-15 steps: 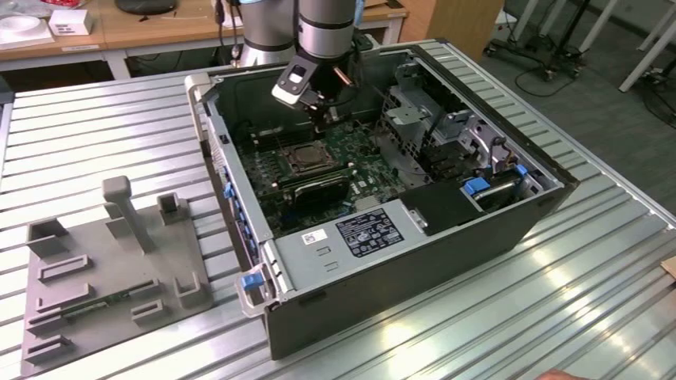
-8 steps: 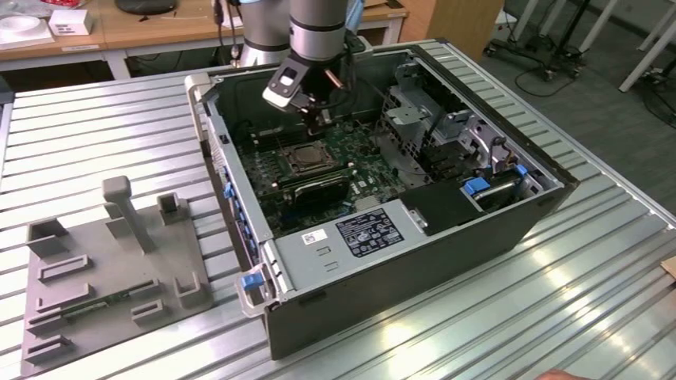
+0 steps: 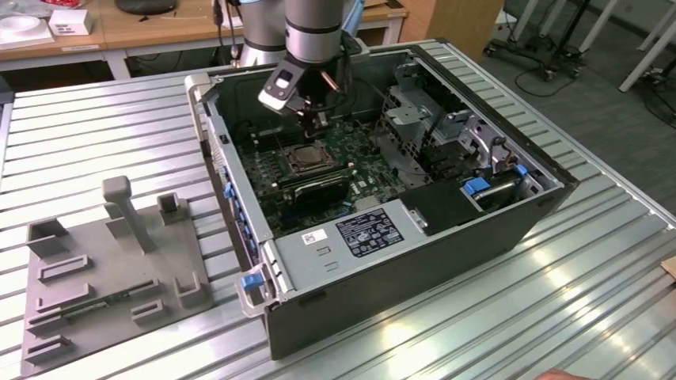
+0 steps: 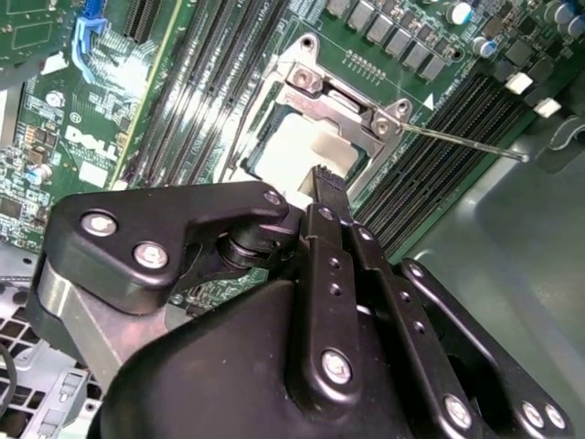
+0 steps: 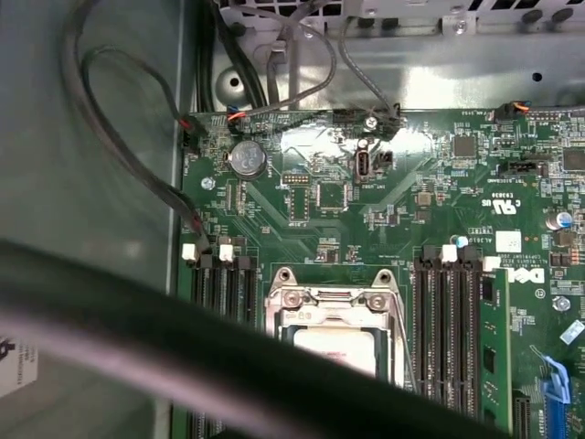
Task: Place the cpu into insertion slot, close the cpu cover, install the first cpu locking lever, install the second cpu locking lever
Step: 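Close the cpu cover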
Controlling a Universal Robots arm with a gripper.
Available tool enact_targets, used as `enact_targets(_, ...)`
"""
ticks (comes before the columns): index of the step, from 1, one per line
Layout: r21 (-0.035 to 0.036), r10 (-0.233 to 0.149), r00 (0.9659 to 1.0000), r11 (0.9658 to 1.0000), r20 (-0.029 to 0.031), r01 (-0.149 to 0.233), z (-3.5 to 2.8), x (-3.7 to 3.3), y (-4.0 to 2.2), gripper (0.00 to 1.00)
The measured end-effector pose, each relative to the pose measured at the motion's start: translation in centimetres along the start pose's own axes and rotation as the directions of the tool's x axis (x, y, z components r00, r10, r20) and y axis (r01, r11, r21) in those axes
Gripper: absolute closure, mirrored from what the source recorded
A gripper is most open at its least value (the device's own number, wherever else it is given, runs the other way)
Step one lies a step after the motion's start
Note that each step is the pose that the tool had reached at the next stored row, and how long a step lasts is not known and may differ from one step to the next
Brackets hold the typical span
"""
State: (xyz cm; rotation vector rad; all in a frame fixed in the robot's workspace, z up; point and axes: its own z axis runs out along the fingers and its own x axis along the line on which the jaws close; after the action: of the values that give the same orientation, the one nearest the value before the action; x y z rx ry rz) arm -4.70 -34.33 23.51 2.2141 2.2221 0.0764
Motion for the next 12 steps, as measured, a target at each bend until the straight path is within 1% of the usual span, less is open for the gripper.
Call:
enact_targets(4, -0.0001, 0.0, 1.0, 1.0, 0.0, 0.0, 0.03, -0.11, -0.05, 0.89)
enact_targets(8, -0.0001, 0.0, 1.0, 1.0, -0.0001, 0.0, 0.14, -0.11, -0.39, 0.89)
enact_targets(12, -0.0001, 0.0, 1.0, 1.0, 0.0, 0.0, 0.3, -0.12, -0.85, 0.89)
